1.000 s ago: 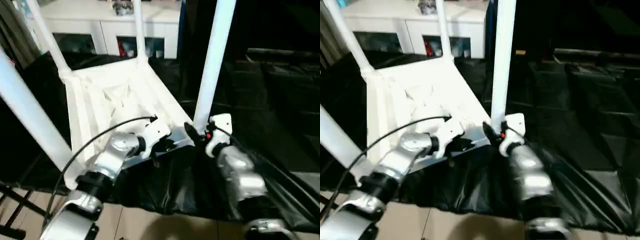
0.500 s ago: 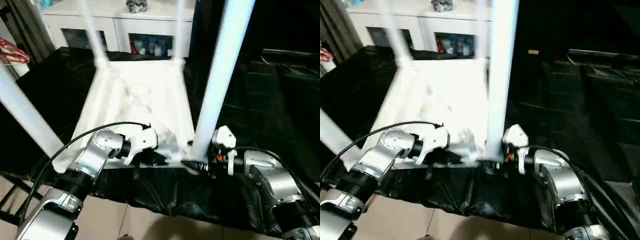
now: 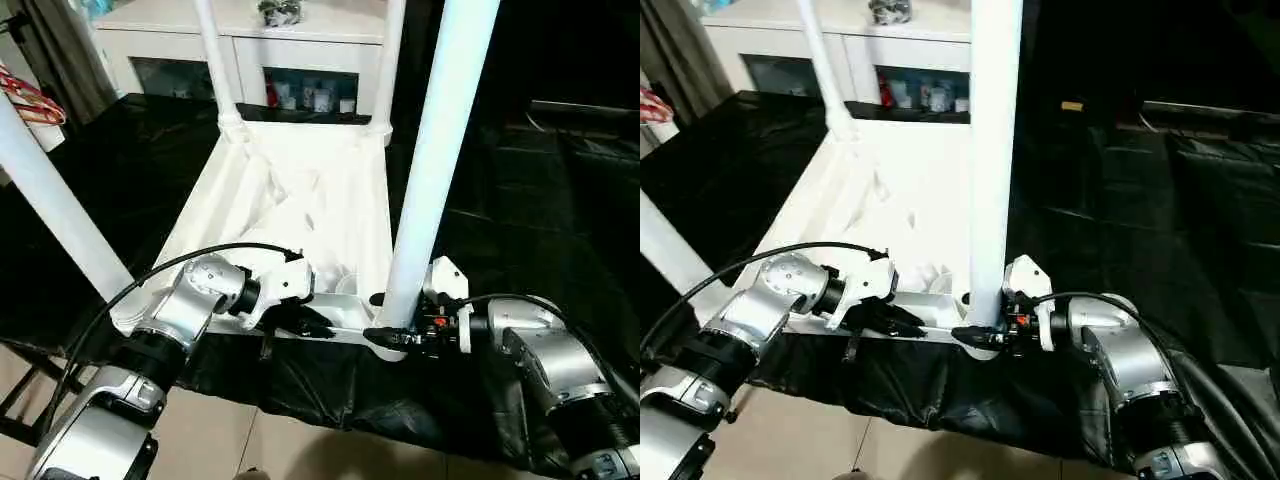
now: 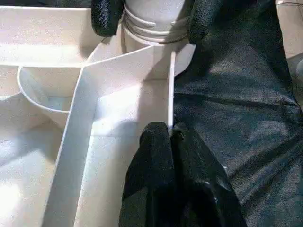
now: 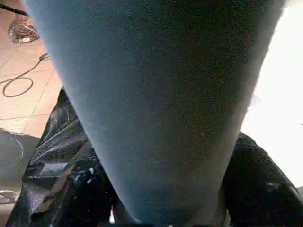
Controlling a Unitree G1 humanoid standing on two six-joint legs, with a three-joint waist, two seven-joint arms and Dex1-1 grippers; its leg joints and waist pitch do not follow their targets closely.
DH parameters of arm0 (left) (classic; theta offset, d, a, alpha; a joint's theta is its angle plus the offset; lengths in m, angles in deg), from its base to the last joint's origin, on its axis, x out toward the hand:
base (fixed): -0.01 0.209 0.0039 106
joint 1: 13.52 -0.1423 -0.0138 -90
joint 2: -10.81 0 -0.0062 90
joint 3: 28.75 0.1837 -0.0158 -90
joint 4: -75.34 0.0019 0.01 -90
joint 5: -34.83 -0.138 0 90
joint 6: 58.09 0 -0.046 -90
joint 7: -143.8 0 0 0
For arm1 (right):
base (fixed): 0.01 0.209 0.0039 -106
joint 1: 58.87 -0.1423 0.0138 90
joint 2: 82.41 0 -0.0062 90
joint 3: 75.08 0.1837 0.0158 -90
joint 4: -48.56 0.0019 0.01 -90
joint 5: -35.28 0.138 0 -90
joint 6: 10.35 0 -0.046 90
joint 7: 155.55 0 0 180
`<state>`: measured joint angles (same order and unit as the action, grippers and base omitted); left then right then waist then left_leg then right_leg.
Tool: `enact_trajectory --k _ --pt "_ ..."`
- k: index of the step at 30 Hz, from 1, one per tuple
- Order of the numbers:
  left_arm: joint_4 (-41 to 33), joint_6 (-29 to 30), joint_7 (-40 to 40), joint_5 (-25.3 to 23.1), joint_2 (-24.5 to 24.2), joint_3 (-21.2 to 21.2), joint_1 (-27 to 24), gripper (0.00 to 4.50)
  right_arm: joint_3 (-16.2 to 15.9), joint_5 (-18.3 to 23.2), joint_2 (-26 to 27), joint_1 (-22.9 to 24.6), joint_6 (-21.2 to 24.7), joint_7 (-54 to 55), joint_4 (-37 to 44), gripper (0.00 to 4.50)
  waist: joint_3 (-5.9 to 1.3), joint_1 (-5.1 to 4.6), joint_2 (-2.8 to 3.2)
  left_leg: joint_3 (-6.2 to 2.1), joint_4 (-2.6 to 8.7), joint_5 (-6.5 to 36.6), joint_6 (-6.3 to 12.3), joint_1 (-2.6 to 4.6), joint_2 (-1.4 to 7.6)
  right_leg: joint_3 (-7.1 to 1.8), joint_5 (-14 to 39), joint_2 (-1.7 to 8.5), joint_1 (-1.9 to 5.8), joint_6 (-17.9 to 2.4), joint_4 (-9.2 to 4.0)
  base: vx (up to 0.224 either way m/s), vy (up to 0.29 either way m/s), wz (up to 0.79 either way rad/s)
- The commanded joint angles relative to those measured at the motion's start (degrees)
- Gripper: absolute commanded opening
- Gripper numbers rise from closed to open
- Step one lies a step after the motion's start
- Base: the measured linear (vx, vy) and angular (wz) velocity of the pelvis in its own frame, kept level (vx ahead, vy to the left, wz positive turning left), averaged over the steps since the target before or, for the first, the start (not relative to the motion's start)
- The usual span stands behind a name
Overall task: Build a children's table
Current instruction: Rotate leg to tighten
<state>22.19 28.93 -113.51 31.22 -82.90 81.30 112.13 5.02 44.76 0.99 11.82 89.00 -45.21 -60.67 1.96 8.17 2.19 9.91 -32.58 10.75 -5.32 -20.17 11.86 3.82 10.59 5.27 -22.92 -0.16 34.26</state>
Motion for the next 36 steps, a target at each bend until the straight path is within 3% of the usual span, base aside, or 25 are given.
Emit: enact_trajectory --k 1,6,9,10,14,16,19,22,26,27,29,30,31,32,33,36 --pt "0.31 0.74 3.34 -0.85 0.54 -0.29 1.01 0.0 -5.82 0.03 2.19 1.11 -0.17 -3.91 0.65 2.59 -3.06 -0.03 -1.26 0.18 3.39 9.04 4.03 -0.21 1.24 -2.12 10.98 2.93 2.92 -11.73 -3.6 0.0 0.0 0.0" --pt "-1.16 2.54 6.04 -0.57 0.7 -1.2 -0.11 0.0 -3.96 0.76 4.74 1.74 -1.23 -0.12 -0.65 2.55 -3.03 -0.1 -1.01 0.16 3.48 9.89 3.51 -0.21 1.23 -2.14 11.51 2.96 2.84 -11.65 -3.74 0.0 0.0 0.0" --pt "-2.83 5.06 9.64 -0.63 1.69 -2.16 -1.04 0.0 -1.18 0.9 8.15 1.82 -2.23 6.53 -2.53 2.54 -2.78 -0.38 -0.96 0.05 3.87 12.53 2.39 -0.16 1.18 -2.12 15.26 2.96 2.83 -10.86 -4.13 0.0 0.0 0.0" --pt "-3.58 6.1 11.42 -0.73 2.49 -2.48 -1.42 0.0 -0.25 0.37 9.66 1.76 -2.75 10.1 -3.47 2.54 -2.66 -0.57 -0.55 -0.06 4.06 14.05 1.71 -0.02 1.21 -2.15 17.52 3.1 2.61 -10.41 -4.41 0.0 0.0 0.0" --pt "-5.11 9.1 15.79 -0.86 5.28 -3.04 -2.11 0.0 2.55 -1.49 14.13 0.82 -3.16 21.67 -7.04 2.52 -2.33 -2.07 -0.72 -0.47 4.56 17.63 0.08 0.1 0.81 -1.89 26.21 3.03 2.49 -7.47 -5.43 0.0 0.0 0.0" --pt "-5.94 11.13 18.65 -0.95 7.62 -3.19 -2.47 0.0 4.4 -2.02 17.88 0.03 -2.93 28.93 -9.1 2.52 -2.32 -2.64 -0.5 -0.48 4.55 18.43 -0.16 0.31 0.82 -1.92 26.89 2.99 2.15 -7.21 -5.71 0.0 0.0 0.0" --pt "-5.47 12.37 22.39 -1.71 10.18 -3.21 -2.4 0.0 5.08 -3.79 21.21 -1.18 -2.97 36.09 -11.43 2.52 -2.4 -3.35 -0.41 -0.52 4.62 17.51 -0.12 0.01 0.69 -1.85 25.17 2.75 2.3 -7.25 -5.68 0.0 0.0 0.0" --pt "-5.37 13.74 27.08 -2.74 13.13 -3.09 -2.29 0.0 6.18 -5.27 25.34 -3.25 -3.41 44.54 -14.87 2.52 -2.48 -3.47 -0.48 -0.45 4.61 17.24 0.11 -0.02 0.67 -1.95 23.19 2.72 2.26 -7.75 -5.49 0.0 0.0 0.0" --pt "-6.4 14.62 30.54 -4.03 15.27 -2.48 -2.53 0.0 6.29 -6.83 28.68 -5.54 -6.98 49.94 -18.42 2.52 -2.64 -3.71 -0.3 -0.38 4.5 16.75 0.08 0.01 0.65 -2.0 21.23 2.74 2.25 -8.24 -5.4 0.0 0.0 0.0" --pt "-6.4 14.62 30.54 -4.03 15.27 -2.48 -2.53 0.0 6.29 -6.83 28.68 -5.54 -6.98 49.94 -18.42 3.07 -2.67 -3.7 -0.28 -0.32 4.45 16.25 0.45 -0.06 0.68 -2.03 19.42 2.63 2.27 -8.56 -5.27 0.0 0.0 0.0" --pt "-6.61 14.56 30.61 -4.28 15.55 -2.27 -2.45 0.0 7.43 -5.5 28.46 -5.69 -7.66 48.29 -18.05 3.07 -2.87 -3.65 -0.22 -0.24 4.29 14.59 1.22 -0.23 0.73 -2.09 14.47 2.49 2.54 -9.75 -4.72 0.0 0.0 0.0" --pt "-6.62 14.57 30.6 -4.3 15.54 -2.25 -2.45 0.0 7.52 -5.4 28.46 -5.69 -7.63 48.27 -18.01 3.07 -2.87 -3.65 -0.22 -0.24 4.29 14.59 1.22 -0.23 0.73 -2.09 14.47 2.49 2.54 -9.75 -4.72 0.0 0.0 0.0" --pt "-6.8 14.57 30.19 -4.31 15.22 -2.16 -2.44 0.0 7.98 -4.88 27.9 -5.6 -7.35 47.48 -17.21 3.39 -2.96 -3.6 -0.19 -0.15 4.11 13.39 1.8 -0.28 0.66 -2.08 11.92 2.47 2.7 -10.43 -4.51 0.0 0.0 0.0" --pt "-6.9 14.6 30.08 -4.25 15.07 -2.19 -2.43 0.0 7.99 -5.06 27.57 -5.64 -7.44 47.11 -17.04 3.39 -3.03 -3.62 -0.18 -0.2 4.09 12.44 2.02 -0.44 0.66 -2.05 10.47 2.44 2.87 -10.75 -4.28 0.0 0.0 0.0" --pt "-7.27 14.35 28.8 -4.02 14.22 -2.13 -2.46 0.0 7.58 -6.0 25.62 -5.62 -8.2 45.69 -16.34 3.48 -3.06 -3.53 0.18 -0.25 4.09 12.29 2.06 -0.39 0.69 -2.0 9.91 2.46 2.86 -10.95 -4.2 0.0 0.0 0.0" --pt "-8.04 13.42 26.69 -3.75 12.92 -2.02 -2.72 0.0 7.75 -4.9 22.55 -5.73 -8.88 41.37 -15.74 3.55 -3.13 -3.55 -0.02 -0.16 3.9 11.74 2.73 -0.49 0.65 -1.94 7.29 2.42 3.09 -11.92 -4.04 0.0 0.0 0.0"
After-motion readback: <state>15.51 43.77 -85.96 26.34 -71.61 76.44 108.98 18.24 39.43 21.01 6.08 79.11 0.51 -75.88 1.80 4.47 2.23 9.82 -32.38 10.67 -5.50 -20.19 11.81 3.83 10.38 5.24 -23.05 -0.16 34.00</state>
